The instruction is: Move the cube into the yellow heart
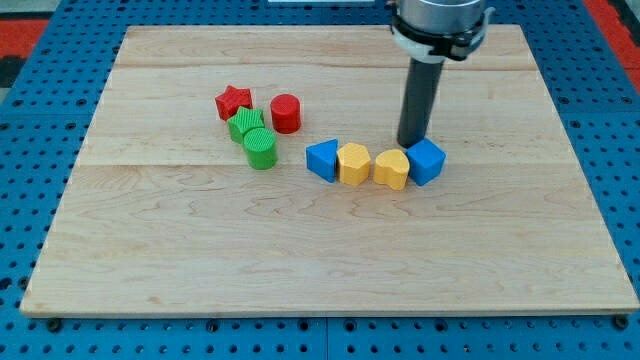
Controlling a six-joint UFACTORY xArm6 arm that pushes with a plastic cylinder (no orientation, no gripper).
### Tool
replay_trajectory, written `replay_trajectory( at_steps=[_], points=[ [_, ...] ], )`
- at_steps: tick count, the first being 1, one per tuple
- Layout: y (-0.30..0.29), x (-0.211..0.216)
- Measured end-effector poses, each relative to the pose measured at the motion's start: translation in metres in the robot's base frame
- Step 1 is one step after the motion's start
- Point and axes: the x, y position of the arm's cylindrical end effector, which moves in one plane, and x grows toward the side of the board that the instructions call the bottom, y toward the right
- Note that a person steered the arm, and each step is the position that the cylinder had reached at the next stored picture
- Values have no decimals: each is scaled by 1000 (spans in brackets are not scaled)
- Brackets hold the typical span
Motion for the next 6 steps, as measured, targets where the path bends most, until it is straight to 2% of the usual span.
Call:
replay_trajectory(
  at_steps=[1, 2, 4, 5, 6],
  points=[
    [26, 7],
    [34, 58],
    [23, 110],
    [-1, 124],
    [-17, 107]
  ],
)
